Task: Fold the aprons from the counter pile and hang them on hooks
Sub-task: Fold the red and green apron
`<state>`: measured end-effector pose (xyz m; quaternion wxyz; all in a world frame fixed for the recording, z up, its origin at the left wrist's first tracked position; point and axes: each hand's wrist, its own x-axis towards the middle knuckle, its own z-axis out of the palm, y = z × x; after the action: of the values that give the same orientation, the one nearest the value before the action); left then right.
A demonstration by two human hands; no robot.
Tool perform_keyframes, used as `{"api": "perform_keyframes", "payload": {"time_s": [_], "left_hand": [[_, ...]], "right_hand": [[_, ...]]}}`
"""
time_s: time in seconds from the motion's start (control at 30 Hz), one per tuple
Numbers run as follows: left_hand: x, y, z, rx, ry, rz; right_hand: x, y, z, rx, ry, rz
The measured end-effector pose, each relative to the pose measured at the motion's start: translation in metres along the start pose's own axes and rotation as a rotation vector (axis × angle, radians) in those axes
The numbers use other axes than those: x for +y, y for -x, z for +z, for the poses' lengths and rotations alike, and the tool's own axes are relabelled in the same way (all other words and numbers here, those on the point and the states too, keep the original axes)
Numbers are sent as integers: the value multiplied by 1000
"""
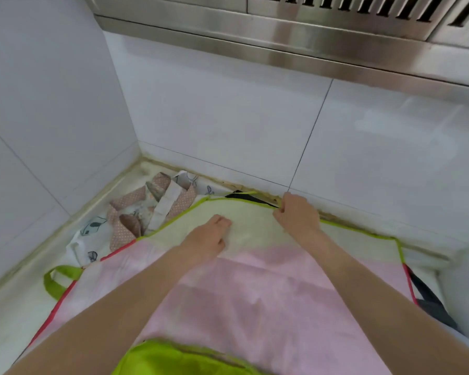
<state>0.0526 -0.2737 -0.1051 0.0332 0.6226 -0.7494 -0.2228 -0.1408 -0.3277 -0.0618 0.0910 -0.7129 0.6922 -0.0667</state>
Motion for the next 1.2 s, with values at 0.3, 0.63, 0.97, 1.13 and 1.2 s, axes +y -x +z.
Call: {"api": "perform_keyframes", "payload": {"time_s": [0.3,0.63,0.97,1.13,1.2], "left_hand": [[32,-71,-14,-70,-175,94],[62,-54,-41,7,-596,199],[81,65,-92,100,-887,301],[73,109,-49,-404,-693,415],[62,111,-30,-605,-548,345]], "right_hand": [[44,-40,0,-321,68,-34],[48,21,-69,-238,156,-342],[75,117,-94,-193,626,-155],[71,165,-71,-620,632,-192],[73,184,-52,-825,584,-188]]}}
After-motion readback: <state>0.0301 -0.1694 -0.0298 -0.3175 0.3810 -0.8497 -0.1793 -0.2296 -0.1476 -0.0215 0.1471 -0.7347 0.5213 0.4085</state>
